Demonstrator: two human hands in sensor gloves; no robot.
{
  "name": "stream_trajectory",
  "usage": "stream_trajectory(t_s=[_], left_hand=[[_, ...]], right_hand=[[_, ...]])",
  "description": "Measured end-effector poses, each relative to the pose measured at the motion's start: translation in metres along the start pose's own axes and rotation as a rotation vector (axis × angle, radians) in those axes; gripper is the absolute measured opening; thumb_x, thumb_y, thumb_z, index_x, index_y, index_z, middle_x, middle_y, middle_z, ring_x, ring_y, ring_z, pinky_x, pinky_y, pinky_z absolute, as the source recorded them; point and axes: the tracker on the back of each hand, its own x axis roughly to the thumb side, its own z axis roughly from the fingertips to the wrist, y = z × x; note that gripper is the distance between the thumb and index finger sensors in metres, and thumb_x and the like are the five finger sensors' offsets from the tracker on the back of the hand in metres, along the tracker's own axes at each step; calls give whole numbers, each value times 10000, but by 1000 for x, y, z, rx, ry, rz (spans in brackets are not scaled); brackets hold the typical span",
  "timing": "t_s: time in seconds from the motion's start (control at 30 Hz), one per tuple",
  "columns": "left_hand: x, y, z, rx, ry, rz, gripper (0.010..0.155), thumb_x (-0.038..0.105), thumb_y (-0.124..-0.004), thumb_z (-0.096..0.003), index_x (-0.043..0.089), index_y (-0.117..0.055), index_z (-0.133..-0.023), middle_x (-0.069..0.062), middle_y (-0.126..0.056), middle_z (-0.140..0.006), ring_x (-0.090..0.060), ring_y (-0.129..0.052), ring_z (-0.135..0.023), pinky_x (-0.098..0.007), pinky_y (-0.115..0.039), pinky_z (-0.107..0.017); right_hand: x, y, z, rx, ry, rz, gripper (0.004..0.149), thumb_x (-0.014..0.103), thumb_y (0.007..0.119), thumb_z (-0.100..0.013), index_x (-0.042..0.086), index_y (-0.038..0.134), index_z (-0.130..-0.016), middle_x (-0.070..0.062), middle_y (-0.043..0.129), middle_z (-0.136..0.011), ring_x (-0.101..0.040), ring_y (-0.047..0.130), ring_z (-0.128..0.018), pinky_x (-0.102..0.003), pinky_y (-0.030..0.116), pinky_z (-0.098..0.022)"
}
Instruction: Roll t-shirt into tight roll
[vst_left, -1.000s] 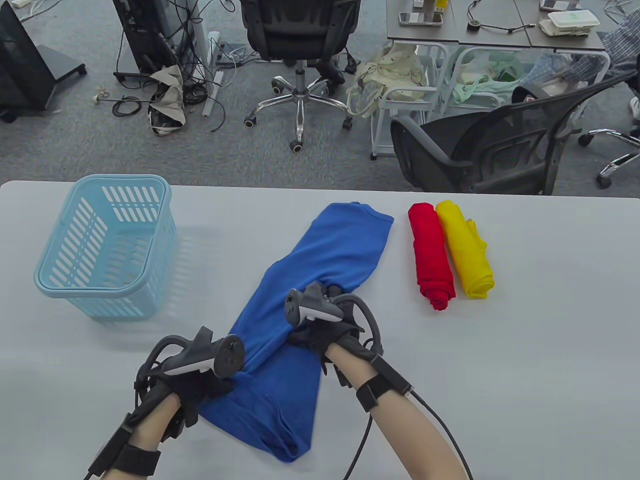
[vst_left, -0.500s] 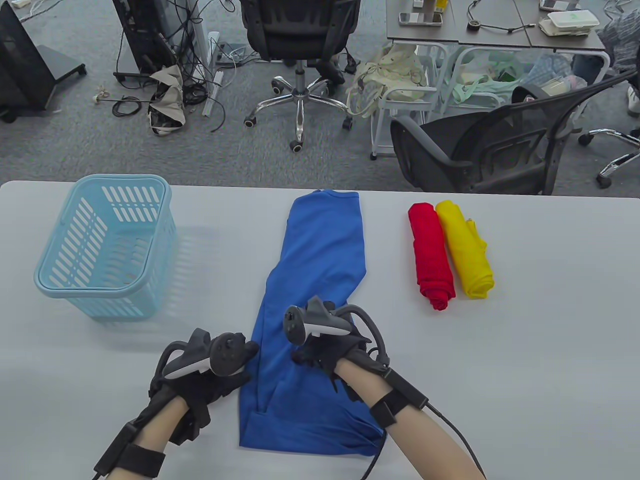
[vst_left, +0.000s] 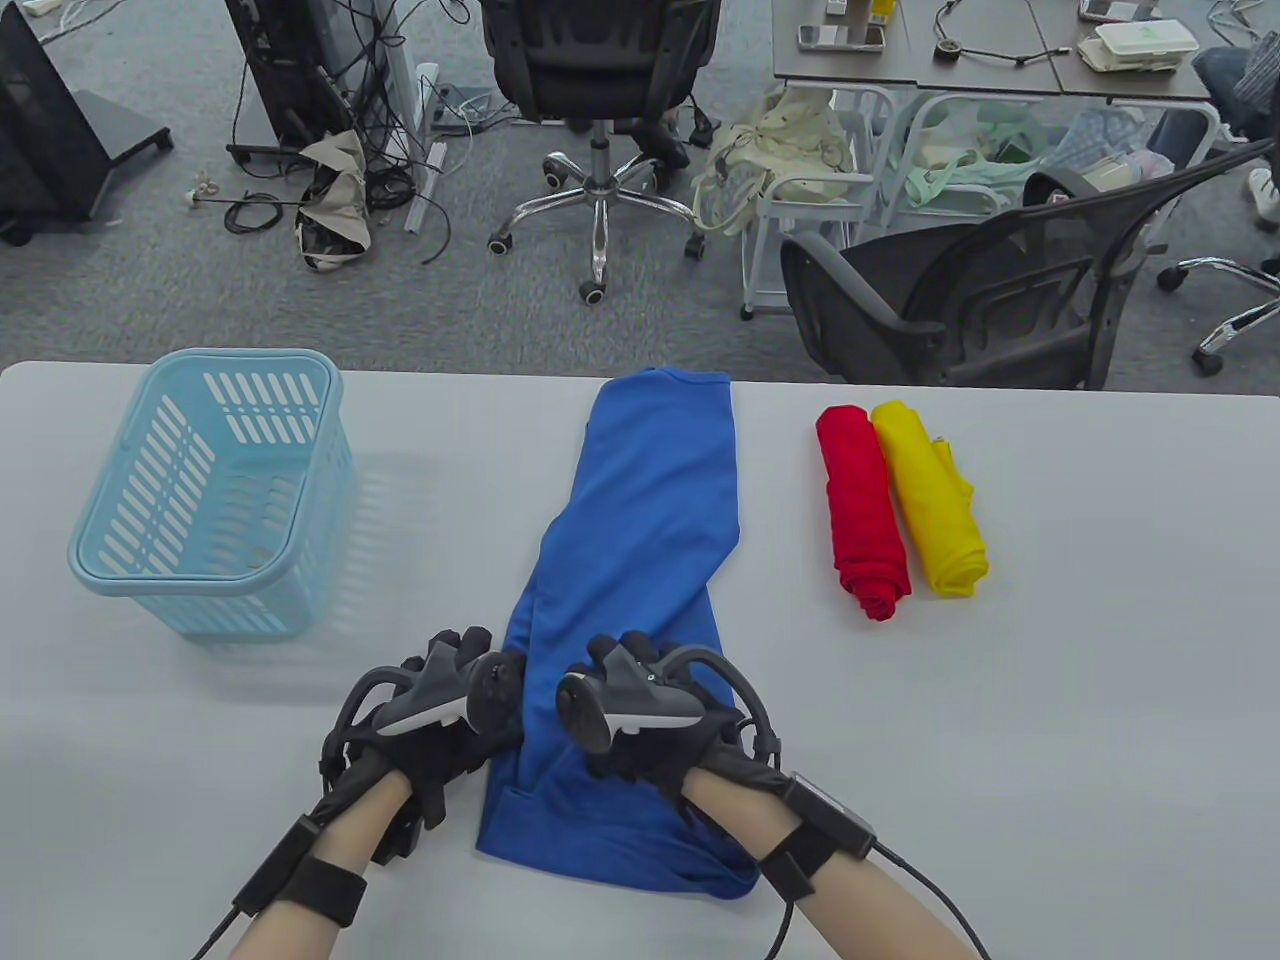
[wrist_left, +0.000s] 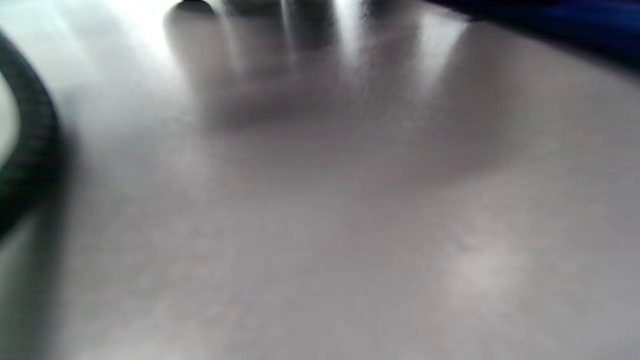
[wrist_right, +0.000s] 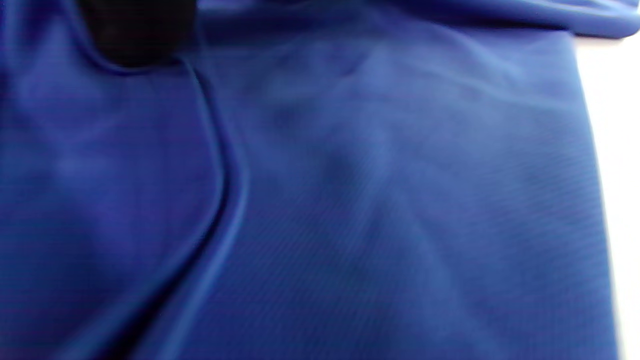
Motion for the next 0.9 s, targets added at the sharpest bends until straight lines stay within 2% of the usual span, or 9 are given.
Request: stream_trajectory(t_s=[0.13, 0.23, 0.33, 0.43, 0.53, 0.6, 0.73, 0.8, 0.9], left_hand=[[-4, 0, 0, 2, 18, 6, 750, 617, -422, -517, 294, -166, -1143, -190, -120, -1234, -519, -232, -1111, -676, -399, -779], [-4, 1, 2, 30, 20, -2, 743, 595, -430, -526, 268, -195, -1150, -195, -152, -1237, -509, -257, -1115, -666, -422, -781], [-3, 4, 6, 83, -20, -3, 705, 542, -492, -549, 260, -279, -1159, -191, -178, -1236, -492, -290, -1119, -654, -447, -783], [-6, 3, 6, 66, -42, 24, 697, 540, -526, -547, 287, -300, -1156, -180, -199, -1241, -495, -305, -1119, -658, -458, -778], [-11, 0, 6, -12, -70, 67, 844, 671, -552, -484, 287, -226, -1161, -203, -137, -1238, -527, -247, -1109, -688, -388, -770], [-9, -1, 7, -26, -72, 25, 922, 721, -547, -447, 273, -174, -1160, -212, -112, -1231, -536, -223, -1105, -696, -376, -768], [-4, -3, 7, -31, -62, -6, 959, 758, -499, -428, 251, -104, -1139, -227, -75, -1223, -541, -202, -1101, -697, -374, -769], [-3, -4, 6, -54, -57, -13, 966, 774, -451, -427, 241, -57, -1130, -233, -30, -1217, -545, -175, -1100, -705, -348, -767], [-2, -5, 6, -57, -57, -11, 963, 773, -425, -433, 227, -47, -1130, -239, -21, -1214, -549, -165, -1098, -713, -338, -764]], right_hand=[[12, -5, 3, 37, -124, -60, 1062, 715, 696, -433, 211, 167, -1203, -185, 124, -1242, -519, 219, -1143, -677, 347, -746], [0, -14, -5, 11, -61, -123, 987, 674, 672, -493, 204, 169, -1200, -185, 145, -1243, -508, 240, -1146, -671, 355, -747], [-16, -10, -14, 25, 32, -124, 880, 596, 648, -569, 207, 166, -1195, -199, 146, -1236, -510, 239, -1140, -668, 350, -747], [-12, 7, -14, 128, -31, -92, 1013, 637, 715, -506, 194, 112, -1188, -212, 55, -1213, -540, 141, -1114, -677, 331, -741], [-8, -1, -4, 137, -54, -33, 1086, 681, 759, -446, 197, 145, -1200, -207, 96, -1228, -541, 165, -1122, -693, 318, -735], [-10, -11, -4, 109, -32, -64, 1021, 661, 746, -474, 188, 216, -1208, -206, 164, -1240, -534, 207, -1128, -685, 343, -735], [-14, -29, -16, 22, 50, -114, 881, 592, 709, -545, 186, 280, -1199, -214, 265, -1236, -513, 327, -1128, -658, 388, -740], [-8, -33, -20, 11, 11, -151, 821, 612, 634, -567, 185, 320, -1193, -206, 294, -1229, -494, 391, -1117, -633, 421, -742], [5, -35, -22, -10, -45, -190, 761, 622, 593, -575, 193, 389, -1169, -186, 360, -1205, -451, 498, -1079, -602, 470, -736]])
